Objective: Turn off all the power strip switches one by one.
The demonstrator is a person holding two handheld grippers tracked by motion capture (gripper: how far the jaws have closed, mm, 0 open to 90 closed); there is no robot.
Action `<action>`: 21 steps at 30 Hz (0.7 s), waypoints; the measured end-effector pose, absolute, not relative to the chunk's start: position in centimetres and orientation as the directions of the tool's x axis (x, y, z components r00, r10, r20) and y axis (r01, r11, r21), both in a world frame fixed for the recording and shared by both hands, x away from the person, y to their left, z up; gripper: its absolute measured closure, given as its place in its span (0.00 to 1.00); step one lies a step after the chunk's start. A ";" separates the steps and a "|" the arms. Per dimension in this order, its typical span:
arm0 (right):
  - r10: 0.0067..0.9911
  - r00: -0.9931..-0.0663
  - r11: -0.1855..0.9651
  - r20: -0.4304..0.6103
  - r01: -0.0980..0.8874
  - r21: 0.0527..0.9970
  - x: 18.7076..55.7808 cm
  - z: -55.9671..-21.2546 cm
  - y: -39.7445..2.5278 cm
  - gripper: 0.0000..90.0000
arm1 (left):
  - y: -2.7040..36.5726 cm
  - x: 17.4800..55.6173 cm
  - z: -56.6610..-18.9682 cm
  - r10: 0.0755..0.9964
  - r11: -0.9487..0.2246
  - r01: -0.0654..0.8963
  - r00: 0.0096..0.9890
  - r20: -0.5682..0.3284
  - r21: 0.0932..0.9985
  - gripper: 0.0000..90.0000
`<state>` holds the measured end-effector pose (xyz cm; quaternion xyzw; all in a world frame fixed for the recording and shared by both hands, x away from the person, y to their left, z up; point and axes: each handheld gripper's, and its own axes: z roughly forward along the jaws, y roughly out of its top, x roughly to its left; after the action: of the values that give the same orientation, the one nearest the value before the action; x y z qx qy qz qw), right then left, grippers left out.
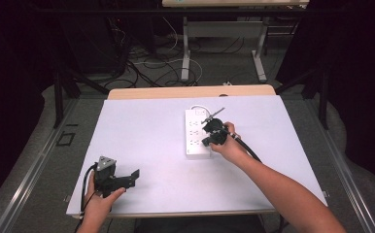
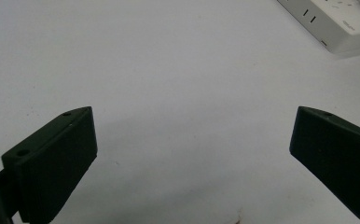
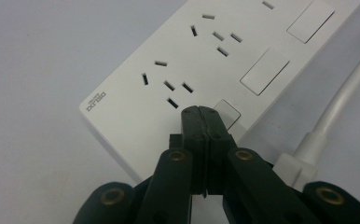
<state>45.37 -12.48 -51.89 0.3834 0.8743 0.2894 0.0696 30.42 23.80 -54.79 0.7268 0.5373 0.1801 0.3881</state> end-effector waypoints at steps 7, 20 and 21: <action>0.721 -0.683 0.524 0.117 0.648 0.554 45.2 -51.6 -12.6 1.00 | 23.8 30.5 -54.8 0.920 -0.119 0.640 0.359 -0.158 0.759 0.01; 0.697 -0.709 0.534 0.112 0.617 0.578 44.5 -50.6 -13.0 1.00 | 23.7 30.6 -54.8 0.920 -0.121 0.639 0.360 -0.156 0.760 0.01; 0.704 -0.702 0.518 0.112 0.615 0.595 44.3 -50.7 -12.9 1.00 | 23.7 30.6 -54.8 0.919 -0.121 0.639 0.360 -0.157 0.759 0.01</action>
<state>44.34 -12.94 -50.66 0.3796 0.8683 0.3112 0.0713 30.58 23.72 -54.81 0.7267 0.5363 0.1795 0.3900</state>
